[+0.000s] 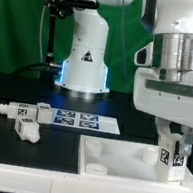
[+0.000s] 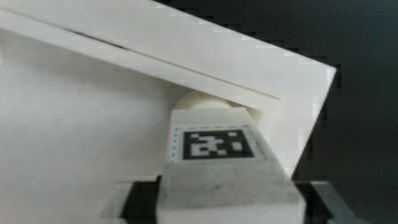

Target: Assemble one leg

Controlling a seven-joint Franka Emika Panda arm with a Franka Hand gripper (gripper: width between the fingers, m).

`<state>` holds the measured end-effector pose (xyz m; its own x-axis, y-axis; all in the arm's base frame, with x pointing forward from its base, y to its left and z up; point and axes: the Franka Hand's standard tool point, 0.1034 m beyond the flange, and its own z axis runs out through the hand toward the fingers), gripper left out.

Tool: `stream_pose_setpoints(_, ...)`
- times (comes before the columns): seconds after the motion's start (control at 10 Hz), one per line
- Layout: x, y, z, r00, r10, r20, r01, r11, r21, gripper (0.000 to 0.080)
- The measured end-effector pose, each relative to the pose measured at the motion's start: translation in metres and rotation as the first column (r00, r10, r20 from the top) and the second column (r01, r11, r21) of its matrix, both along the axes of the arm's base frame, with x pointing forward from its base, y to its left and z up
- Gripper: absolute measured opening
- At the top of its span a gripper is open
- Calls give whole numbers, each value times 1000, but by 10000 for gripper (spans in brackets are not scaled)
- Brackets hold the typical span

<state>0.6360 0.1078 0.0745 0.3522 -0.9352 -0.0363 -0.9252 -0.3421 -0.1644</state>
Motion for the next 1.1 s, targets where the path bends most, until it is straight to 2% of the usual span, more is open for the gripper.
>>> stream_pose_setpoints(0.1,0,0,0,999,52,5,-52,999,-8,385)
stream_pose_setpoints(0.2,1,-2,0,973,228,21,-227,973,-39,525)
stream_pose_setpoints(0.3,1,-3,0,906,423,29,-420,905,-72,610)
stream_pose_setpoints(0.4,1,-2,-2,856,516,27,-512,855,-88,610)
stream_pose_setpoints(0.5,1,-3,-2,839,544,27,-540,837,-94,641)
stream_pose_setpoints(0.8,1,-4,-2,722,691,21,-684,718,-128,649)
stream_pose_setpoints(0.9,2,-3,-1,574,819,-7,-808,565,-167,649)
stream_pose_setpoints(1.0,2,5,0,412,910,-37,-896,397,-197,649)
stream_pose_setpoints(1.1,0,10,-2,378,925,-40,-911,365,-193,649)
